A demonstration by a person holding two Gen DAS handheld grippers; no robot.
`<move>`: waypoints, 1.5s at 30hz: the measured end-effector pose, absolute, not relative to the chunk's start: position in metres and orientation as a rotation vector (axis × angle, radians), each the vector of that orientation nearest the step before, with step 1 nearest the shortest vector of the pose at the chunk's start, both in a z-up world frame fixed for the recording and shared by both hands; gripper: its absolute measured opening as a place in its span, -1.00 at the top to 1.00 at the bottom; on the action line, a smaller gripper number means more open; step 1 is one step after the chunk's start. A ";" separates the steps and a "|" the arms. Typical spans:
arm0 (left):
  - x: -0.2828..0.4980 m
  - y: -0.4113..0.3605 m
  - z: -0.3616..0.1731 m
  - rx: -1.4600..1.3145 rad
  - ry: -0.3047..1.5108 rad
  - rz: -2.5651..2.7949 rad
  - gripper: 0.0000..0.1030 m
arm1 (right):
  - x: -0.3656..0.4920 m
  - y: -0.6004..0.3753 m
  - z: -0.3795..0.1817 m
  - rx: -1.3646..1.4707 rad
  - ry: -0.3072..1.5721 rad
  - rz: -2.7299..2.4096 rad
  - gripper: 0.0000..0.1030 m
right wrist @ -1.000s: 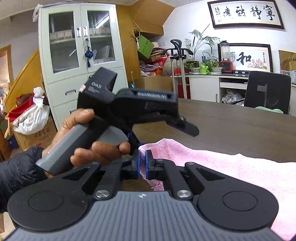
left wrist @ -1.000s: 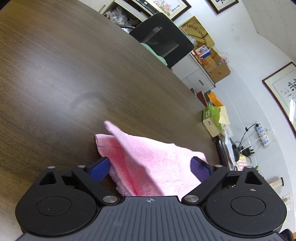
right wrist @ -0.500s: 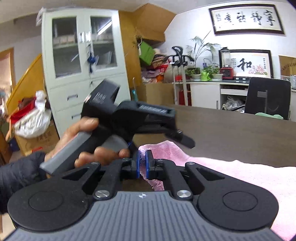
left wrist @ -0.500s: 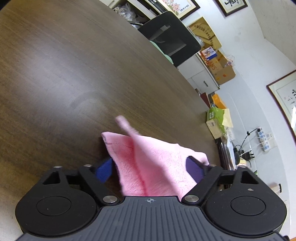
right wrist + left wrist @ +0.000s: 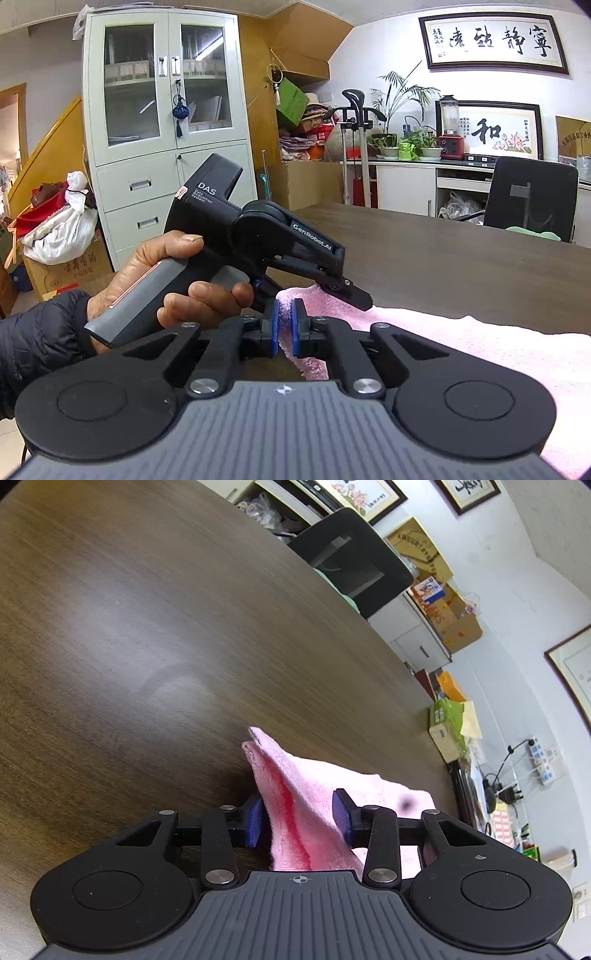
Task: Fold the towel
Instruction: 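Grasp another towel corner with the left gripper while the right gripper holds its corner, then lift both held corners and fold them over the towel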
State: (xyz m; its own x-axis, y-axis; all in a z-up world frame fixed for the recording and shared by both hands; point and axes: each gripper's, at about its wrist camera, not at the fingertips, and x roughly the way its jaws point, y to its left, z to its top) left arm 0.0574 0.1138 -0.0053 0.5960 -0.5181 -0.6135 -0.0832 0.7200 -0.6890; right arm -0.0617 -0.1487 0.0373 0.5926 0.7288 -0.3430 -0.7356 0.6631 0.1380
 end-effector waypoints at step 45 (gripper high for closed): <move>0.110 -0.145 0.052 -0.236 0.909 -0.435 0.87 | -0.051 -0.349 0.006 0.314 0.457 0.543 0.59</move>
State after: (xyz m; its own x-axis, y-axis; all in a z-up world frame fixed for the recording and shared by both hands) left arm 0.1102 -0.1452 0.0522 0.5360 -0.4597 -0.7080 0.2636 0.8879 -0.3769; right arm -0.0515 -0.3491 0.0064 0.7605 0.5583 -0.3316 -0.4219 0.8130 0.4013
